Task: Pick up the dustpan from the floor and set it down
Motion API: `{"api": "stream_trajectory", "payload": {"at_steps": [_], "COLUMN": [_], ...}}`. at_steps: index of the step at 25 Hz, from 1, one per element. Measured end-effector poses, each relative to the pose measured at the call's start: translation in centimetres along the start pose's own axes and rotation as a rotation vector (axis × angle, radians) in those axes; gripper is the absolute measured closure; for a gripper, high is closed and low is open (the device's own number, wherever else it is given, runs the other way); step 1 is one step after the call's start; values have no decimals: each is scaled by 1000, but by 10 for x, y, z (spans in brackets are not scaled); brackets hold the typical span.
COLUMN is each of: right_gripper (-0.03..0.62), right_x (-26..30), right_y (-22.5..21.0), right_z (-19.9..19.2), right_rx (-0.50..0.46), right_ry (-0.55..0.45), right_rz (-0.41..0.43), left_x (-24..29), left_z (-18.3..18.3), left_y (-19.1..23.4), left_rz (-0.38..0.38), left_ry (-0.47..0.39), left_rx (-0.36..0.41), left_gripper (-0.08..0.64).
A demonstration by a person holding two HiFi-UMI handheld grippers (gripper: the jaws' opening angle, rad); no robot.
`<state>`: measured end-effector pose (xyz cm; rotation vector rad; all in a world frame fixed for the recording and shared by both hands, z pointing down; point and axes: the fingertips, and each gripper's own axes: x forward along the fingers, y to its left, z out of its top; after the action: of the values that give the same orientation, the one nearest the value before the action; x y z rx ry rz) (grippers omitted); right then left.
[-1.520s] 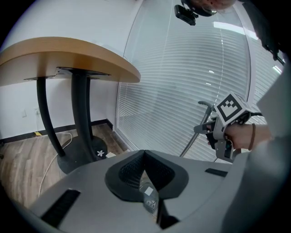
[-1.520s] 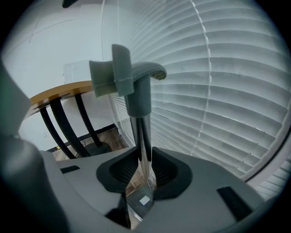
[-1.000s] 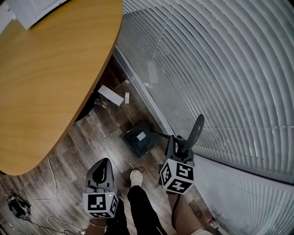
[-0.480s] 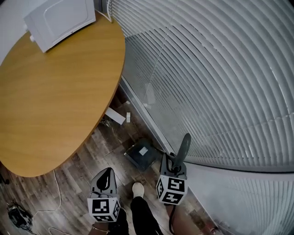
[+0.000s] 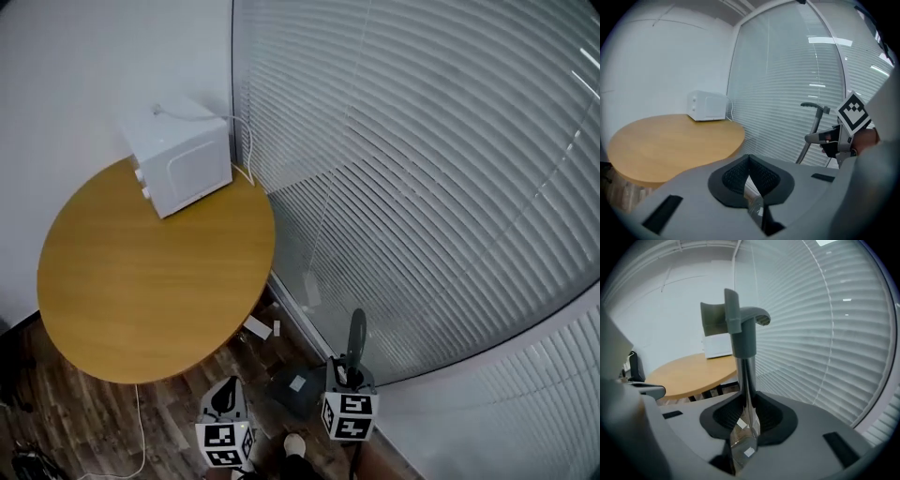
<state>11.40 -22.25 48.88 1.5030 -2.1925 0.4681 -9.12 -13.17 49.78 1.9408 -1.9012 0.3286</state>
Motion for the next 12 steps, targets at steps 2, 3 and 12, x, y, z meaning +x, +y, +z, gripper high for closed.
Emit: {"api": "stream_trajectory", "payload": {"at_steps": [2, 3, 12], "right_gripper": [492, 492, 491], "right_x": [-15, -21, -76], "right_y": [11, 17, 65], "right_z": [37, 56, 167], "right_rx": [-17, -26, -94], "right_ry": [-46, -71, -250], "right_rz": [31, 49, 170], "left_x": [-11, -15, -64], "left_z": [35, 53, 159], "left_y": [5, 8, 30], "left_rz": [19, 28, 72], "left_ry": [-49, -73, -260], "left_rx": [-7, -7, 2], "left_gripper": [543, 543, 543]}}
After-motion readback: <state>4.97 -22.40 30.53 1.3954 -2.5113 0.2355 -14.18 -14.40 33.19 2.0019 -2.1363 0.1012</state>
